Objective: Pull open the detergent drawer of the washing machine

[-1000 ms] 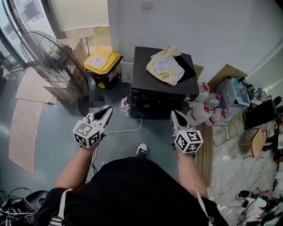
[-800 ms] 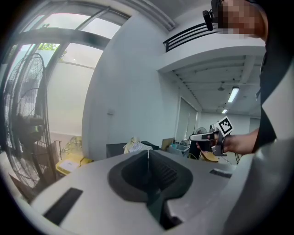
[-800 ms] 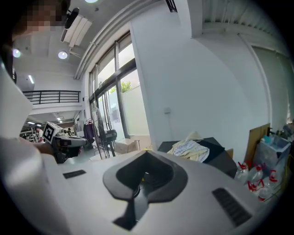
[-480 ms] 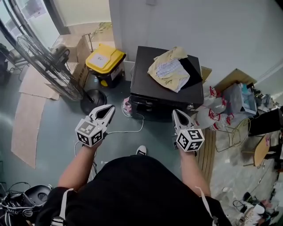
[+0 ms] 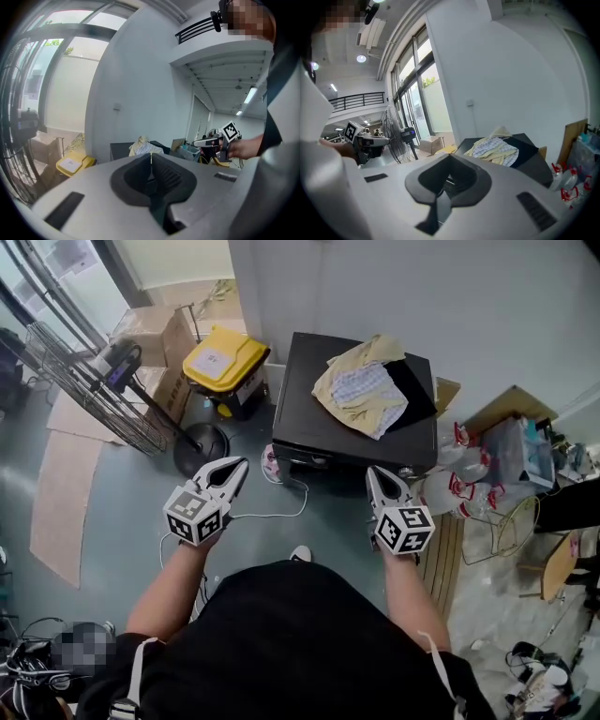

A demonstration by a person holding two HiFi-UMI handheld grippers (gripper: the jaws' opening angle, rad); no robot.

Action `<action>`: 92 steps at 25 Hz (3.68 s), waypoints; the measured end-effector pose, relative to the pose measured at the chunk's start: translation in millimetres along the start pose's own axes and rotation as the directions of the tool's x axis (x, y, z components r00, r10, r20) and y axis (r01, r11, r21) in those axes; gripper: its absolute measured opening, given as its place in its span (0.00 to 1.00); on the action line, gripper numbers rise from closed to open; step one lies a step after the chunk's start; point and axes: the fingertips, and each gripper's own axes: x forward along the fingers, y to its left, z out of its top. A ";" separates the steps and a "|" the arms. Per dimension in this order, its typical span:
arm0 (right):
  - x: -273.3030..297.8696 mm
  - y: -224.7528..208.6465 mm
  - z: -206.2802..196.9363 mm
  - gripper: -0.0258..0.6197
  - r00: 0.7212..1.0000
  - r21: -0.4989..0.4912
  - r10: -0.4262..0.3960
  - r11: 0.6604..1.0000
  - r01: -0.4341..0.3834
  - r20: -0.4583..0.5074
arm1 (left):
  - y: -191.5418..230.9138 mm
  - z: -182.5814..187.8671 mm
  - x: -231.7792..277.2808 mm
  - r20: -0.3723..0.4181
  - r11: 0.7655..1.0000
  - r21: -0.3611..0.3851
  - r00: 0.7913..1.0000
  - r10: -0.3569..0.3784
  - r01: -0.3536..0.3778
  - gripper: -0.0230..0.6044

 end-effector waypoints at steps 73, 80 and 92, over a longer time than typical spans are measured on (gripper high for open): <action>160.4 -47.5 -249.1 0.13 0.977 0.659 0.026 0.742 0.122 -0.210 | 56.0 -229.5 146.2 -0.147 0.659 -0.735 0.912 -0.383 0.158 0.20; 180.6 -49.7 -269.4 0.13 0.985 0.723 0.041 0.684 0.096 -0.170 | 61.5 -265.0 169.9 -0.113 0.570 -0.813 0.926 -0.359 0.122 0.23; 215.5 -59.8 -309.7 0.13 0.992 0.834 -0.013 0.540 0.115 -0.128 | 83.2 -324.6 203.9 -0.104 0.436 -0.899 0.949 -0.297 0.038 0.25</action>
